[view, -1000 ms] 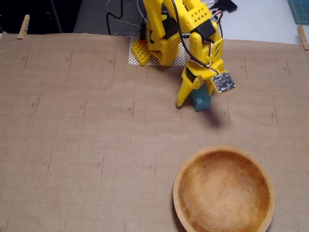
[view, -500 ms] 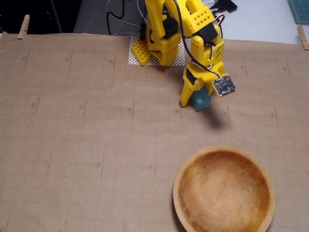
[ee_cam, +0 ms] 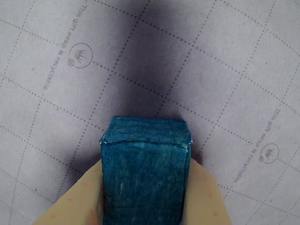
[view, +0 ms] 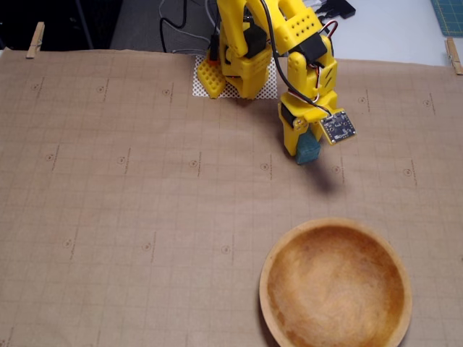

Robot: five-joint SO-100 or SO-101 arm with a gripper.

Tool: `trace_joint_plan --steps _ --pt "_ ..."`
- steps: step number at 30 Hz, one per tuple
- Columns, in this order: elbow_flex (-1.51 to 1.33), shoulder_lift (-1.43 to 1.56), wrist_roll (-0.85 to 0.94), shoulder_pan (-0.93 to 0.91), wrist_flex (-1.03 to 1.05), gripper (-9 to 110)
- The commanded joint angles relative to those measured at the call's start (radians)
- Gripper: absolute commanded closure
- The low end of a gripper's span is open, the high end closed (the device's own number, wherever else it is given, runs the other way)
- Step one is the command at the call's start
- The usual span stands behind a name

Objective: Grasp a blue block and put it in the bowl.

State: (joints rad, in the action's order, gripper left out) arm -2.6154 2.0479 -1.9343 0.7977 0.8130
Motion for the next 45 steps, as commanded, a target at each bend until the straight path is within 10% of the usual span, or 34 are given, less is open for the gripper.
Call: trace_joint_plan --steps 1,45 --pt "0.046 0.015 -0.002 0.008 -0.011 103" --pt "0.670 0.347 0.268 -0.420 0.400 102"
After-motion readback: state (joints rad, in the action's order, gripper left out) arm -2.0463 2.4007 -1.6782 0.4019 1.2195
